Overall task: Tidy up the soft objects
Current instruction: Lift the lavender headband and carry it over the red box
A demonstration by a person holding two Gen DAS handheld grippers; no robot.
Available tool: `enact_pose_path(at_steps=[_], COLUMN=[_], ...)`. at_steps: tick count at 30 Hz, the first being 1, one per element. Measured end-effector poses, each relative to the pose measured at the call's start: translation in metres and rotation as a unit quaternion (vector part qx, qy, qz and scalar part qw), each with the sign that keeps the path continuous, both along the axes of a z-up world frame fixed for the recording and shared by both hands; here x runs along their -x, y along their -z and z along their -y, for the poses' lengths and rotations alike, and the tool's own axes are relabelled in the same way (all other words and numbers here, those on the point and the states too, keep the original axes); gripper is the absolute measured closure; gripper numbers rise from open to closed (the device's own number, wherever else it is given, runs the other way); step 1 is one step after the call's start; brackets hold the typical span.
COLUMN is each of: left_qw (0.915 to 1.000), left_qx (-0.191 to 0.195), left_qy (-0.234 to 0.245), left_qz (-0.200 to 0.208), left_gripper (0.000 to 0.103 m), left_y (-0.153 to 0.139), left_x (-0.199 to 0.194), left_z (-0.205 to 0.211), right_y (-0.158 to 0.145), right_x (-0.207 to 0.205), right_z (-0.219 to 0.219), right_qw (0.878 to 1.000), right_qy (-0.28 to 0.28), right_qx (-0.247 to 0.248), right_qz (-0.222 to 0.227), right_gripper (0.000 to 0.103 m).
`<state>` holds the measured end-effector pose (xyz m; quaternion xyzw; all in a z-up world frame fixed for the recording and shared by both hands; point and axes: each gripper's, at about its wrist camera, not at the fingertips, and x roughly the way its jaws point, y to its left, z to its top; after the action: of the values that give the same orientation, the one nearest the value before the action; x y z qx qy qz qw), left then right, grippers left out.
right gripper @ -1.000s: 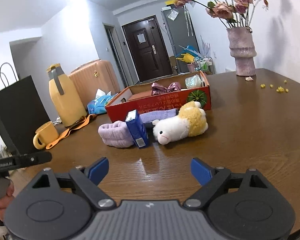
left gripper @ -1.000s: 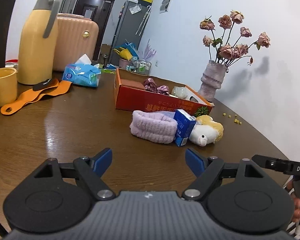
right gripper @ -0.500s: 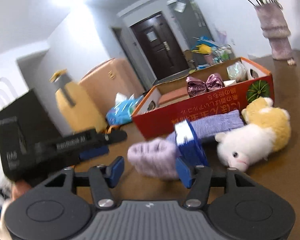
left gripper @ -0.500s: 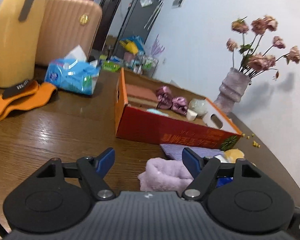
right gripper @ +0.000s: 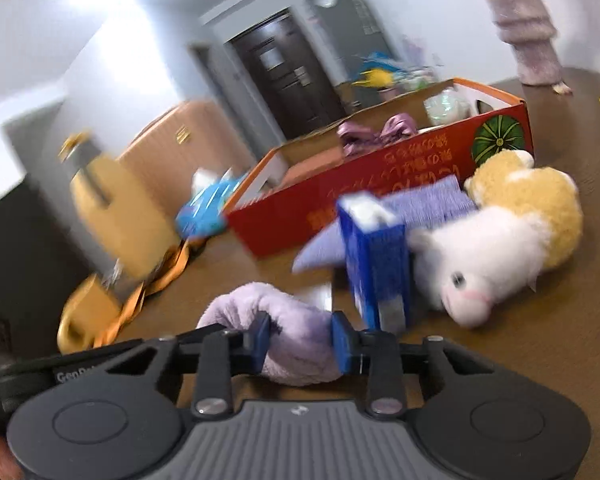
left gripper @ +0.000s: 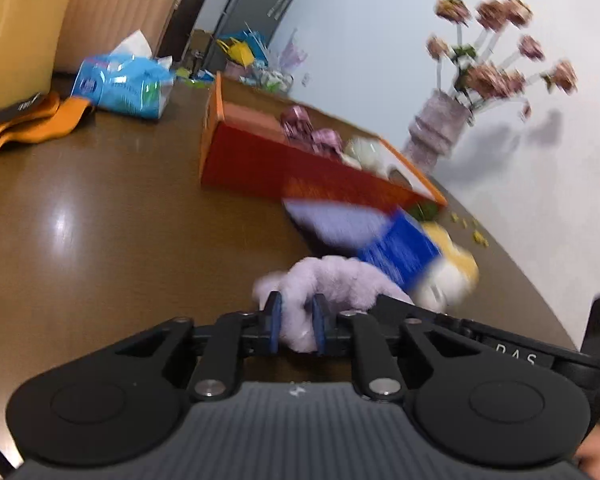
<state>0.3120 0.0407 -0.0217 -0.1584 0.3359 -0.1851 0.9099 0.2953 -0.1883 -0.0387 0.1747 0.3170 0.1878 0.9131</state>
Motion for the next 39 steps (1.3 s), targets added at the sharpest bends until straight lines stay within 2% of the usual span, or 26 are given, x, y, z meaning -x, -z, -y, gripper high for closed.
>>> enact_pose_path(at_steps=[1,3,4,5,8,10,11,12,14,17,22,25,27,34,37,39], left_qw=[1.0000,0.9986,0.9973,0.9965,0.9969,0.9985,0.9990,0.9994,0.9994,0.9984,0.9986,0.9988,0.9989,0.9996,0.9998,0.9995], left_qx=[0.005,0.039,0.060,0.071,0.067,0.048,0.041,0.033,0.027,0.045,0.030,0.029,0.030,0.019,0.016,0.027], left_qy=[0.005,0.034,0.043,0.043,0.027,0.010,0.000,-0.011,-0.019,-0.022,-0.031,-0.027,-0.021,-0.016,-0.006,0.005], left_qz=[-0.003,-0.006,0.000,0.008,0.032,0.023,0.017,0.007,-0.014,-0.025,-0.030,-0.028,-0.030,-0.015,-0.004,0.013], left_gripper=[0.076,0.044,0.039,0.035,0.035,0.035,0.039,0.047,0.053,0.056,0.061,0.063,0.070,0.081,0.084,0.084], left_y=[0.001,0.002,0.000,-0.003,-0.013,-0.015,-0.013,-0.010,-0.004,0.004,0.011,0.012,0.013,0.010,0.001,-0.015], left_x=[0.013,0.041,0.053,0.060,0.061,0.049,0.044,0.038,0.030,0.031,0.029,0.029,0.028,0.032,0.032,0.028], left_z=[-0.001,-0.006,-0.010,-0.014,-0.015,-0.010,-0.007,-0.004,0.000,-0.001,0.000,0.001,0.002,0.007,0.009,0.010], right_y=[0.000,0.002,0.002,0.002,-0.006,-0.012,-0.012,-0.012,-0.008,0.002,0.012,0.013,0.014,0.013,0.002,-0.015], right_x=[0.013,0.042,0.052,0.059,0.066,0.057,0.049,0.040,0.021,0.007,0.010,0.012,0.012,0.011,0.014,0.016], right_z=[0.003,0.009,0.012,0.013,0.021,0.021,0.020,0.018,0.015,0.010,0.004,0.004,0.007,0.006,0.004,0.005], right_qw=[1.000,0.999,0.999,0.999,1.000,0.999,0.999,1.000,1.000,1.000,1.000,1.000,1.000,1.000,1.000,1.000], right_qy=[-0.012,-0.030,-0.034,-0.033,-0.024,-0.010,-0.006,0.002,0.013,0.002,-0.012,-0.012,-0.013,-0.017,-0.018,-0.016], right_qx=[0.010,0.023,0.025,0.023,-0.014,-0.022,-0.020,-0.013,0.000,-0.004,-0.009,-0.008,-0.015,-0.014,0.001,0.007], right_qz=[-0.001,-0.002,-0.009,-0.016,0.005,0.022,0.027,0.029,0.014,-0.012,-0.010,-0.011,-0.017,-0.018,-0.005,0.019], right_gripper=[0.064,0.059,0.044,0.034,0.034,0.034,0.035,0.037,0.047,0.055,0.070,0.071,0.072,0.074,0.079,0.079])
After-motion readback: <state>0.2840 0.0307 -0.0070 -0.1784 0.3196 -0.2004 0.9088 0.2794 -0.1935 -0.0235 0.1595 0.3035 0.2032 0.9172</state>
